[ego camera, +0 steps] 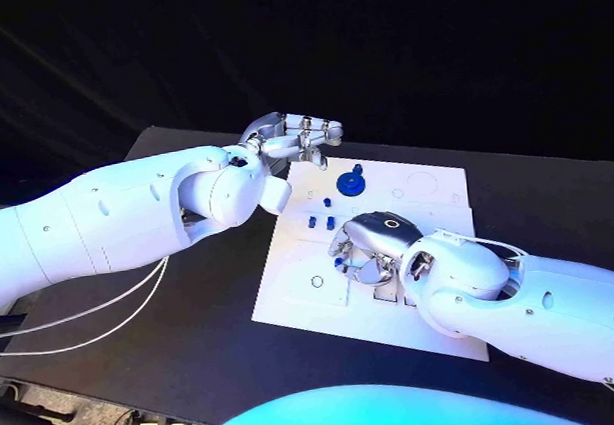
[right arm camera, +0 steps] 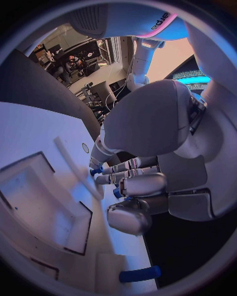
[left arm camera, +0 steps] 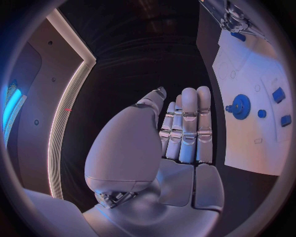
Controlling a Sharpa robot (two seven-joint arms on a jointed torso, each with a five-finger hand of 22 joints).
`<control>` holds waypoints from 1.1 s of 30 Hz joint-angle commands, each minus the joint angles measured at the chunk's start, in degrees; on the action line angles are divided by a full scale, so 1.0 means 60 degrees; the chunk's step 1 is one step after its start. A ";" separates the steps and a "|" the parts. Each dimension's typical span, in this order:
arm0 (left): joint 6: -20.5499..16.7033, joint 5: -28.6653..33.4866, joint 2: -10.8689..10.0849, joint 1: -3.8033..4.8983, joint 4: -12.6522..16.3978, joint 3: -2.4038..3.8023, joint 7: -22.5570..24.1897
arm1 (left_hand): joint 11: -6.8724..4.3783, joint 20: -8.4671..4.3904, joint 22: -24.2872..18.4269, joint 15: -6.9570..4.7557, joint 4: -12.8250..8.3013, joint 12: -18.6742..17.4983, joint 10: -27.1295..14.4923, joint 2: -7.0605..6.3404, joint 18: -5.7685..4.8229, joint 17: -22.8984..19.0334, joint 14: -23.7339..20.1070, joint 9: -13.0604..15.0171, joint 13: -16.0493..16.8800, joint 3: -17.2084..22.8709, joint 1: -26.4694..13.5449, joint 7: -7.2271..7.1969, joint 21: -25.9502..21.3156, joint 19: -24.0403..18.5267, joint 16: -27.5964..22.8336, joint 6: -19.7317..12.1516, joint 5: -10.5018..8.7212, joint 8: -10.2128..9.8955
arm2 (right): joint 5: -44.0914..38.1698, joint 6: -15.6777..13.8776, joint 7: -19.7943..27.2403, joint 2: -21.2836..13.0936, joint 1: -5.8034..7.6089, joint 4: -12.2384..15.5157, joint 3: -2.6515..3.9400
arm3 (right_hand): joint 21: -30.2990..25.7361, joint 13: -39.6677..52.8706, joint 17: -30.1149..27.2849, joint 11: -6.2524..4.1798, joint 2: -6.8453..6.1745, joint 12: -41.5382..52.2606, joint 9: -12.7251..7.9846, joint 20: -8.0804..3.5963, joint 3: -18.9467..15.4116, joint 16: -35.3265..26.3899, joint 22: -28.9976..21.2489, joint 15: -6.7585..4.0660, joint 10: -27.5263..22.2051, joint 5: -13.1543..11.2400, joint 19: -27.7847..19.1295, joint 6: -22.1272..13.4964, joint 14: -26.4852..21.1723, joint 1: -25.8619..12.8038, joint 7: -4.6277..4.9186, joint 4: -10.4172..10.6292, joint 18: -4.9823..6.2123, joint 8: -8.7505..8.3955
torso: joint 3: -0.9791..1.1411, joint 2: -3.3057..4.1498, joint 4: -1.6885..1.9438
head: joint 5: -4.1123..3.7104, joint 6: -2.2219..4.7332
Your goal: Assemble the parts on the task board
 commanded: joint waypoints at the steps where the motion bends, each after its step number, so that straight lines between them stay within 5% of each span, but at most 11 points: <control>1: 0.0159 -0.0014 0.0002 0.0012 0.0027 0.0007 0.0006 | 0.0027 0.0017 -0.0011 -0.0025 -0.0011 0.0022 -0.0066 0.0021 0.0193 -0.0009 -0.0060 -0.0009 0.0010 -0.0072 0.0051 0.0002 -0.0044 -0.0031 -0.0059 -0.0058 0.0015 0.0046 | -0.0051 -0.0215 -0.0140 -0.0029 -0.0027 -0.0038 -0.0030 | -0.0259 0.0013 -0.0102 0.0042 -0.0030 0.0058 -0.0073 0.0014 -0.0127 -0.0088 0.0397 0.0083 -0.0276 -0.0035 -0.0153 -0.0244 0.0270 -0.0057 0.0006 -0.0041 0.0033 -0.0017 | -0.0002 -0.0002 0.0004 | -0.0020 0.0015; 13: 0.0166 -0.0014 -0.0043 0.0012 0.0033 0.0006 -0.0081 | 0.0030 0.0020 -0.0016 -0.0023 -0.0001 0.0039 -0.0078 0.0073 0.0195 -0.0014 -0.0065 -0.0007 0.0011 -0.0073 0.0066 0.0005 -0.0055 -0.0027 -0.0052 -0.0064 0.0017 0.0058 | 0.0179 -0.0399 -0.0103 -0.0706 0.0129 0.0577 0.0023 | -0.0464 0.0033 -0.0234 0.0083 -0.0055 0.0156 -0.0107 0.0060 -0.0302 -0.0164 0.0319 0.0115 -0.0455 0.0164 -0.0240 -0.0289 0.0213 -0.0067 0.0045 -0.0124 0.0070 0.0031 | -0.0003 -0.0005 0.0000 | -0.0073 0.0065; 19: 0.0182 -0.0015 -0.0085 0.0012 0.0043 0.0006 -0.0114 | 0.0029 0.0021 -0.0016 -0.0024 -0.0003 0.0043 -0.0081 0.0084 0.0195 -0.0015 -0.0066 -0.0006 0.0011 -0.0071 0.0075 0.0004 -0.0057 -0.0025 -0.0051 -0.0066 0.0018 0.0061 | 0.0476 -0.0082 -0.0131 -0.1608 0.0661 0.1217 0.0121 | -0.0421 0.0048 -0.0170 0.0067 -0.0052 0.0226 -0.0105 0.0066 -0.0403 -0.0115 0.0348 0.0111 -0.0452 0.0232 -0.0212 -0.0235 0.0228 -0.0105 0.0019 -0.0123 0.0061 0.0058 | -0.0007 -0.0005 -0.0015 | -0.0360 0.0179; 25: 0.0192 -0.0015 -0.0117 0.0012 0.0052 0.0005 -0.0111 | 0.0029 0.0021 -0.0016 -0.0024 -0.0003 0.0043 -0.0081 0.0084 0.0195 -0.0015 -0.0066 -0.0006 0.0011 -0.0071 0.0075 0.0004 -0.0057 -0.0025 -0.0051 -0.0066 0.0018 0.0061 | 0.0632 0.0252 -0.0070 -0.2263 0.1194 0.1152 0.0154 | -0.0404 0.0049 -0.0162 0.0060 -0.0094 0.0263 -0.0112 0.0065 -0.0510 -0.0102 0.0364 0.0104 -0.0478 0.0224 -0.0197 -0.0231 0.0233 -0.0129 0.0005 -0.0134 0.0057 0.0053 | -0.0011 -0.0019 -0.0019 | -0.0656 0.0289; 33: 0.0219 -0.0038 -0.0150 0.0012 0.0062 0.0004 -0.0130 | 0.0027 0.0021 -0.0018 -0.0025 -0.0010 0.0049 -0.0084 0.0093 0.0196 -0.0016 -0.0067 -0.0005 0.0011 -0.0070 0.0091 0.0003 -0.0060 -0.0023 -0.0048 -0.0067 0.0019 0.0065 | 0.0678 0.0725 0.0030 -0.2496 0.1356 0.0821 0.0140 | -0.0403 0.0041 -0.0132 0.0083 -0.0070 0.0302 -0.0151 0.0073 -0.0650 -0.0073 0.0380 0.0120 -0.0623 0.0090 -0.0183 -0.0326 0.0242 0.0007 0.0031 -0.0232 0.0049 0.0024 | 0.0010 -0.0007 -0.0020 | -0.0847 0.0378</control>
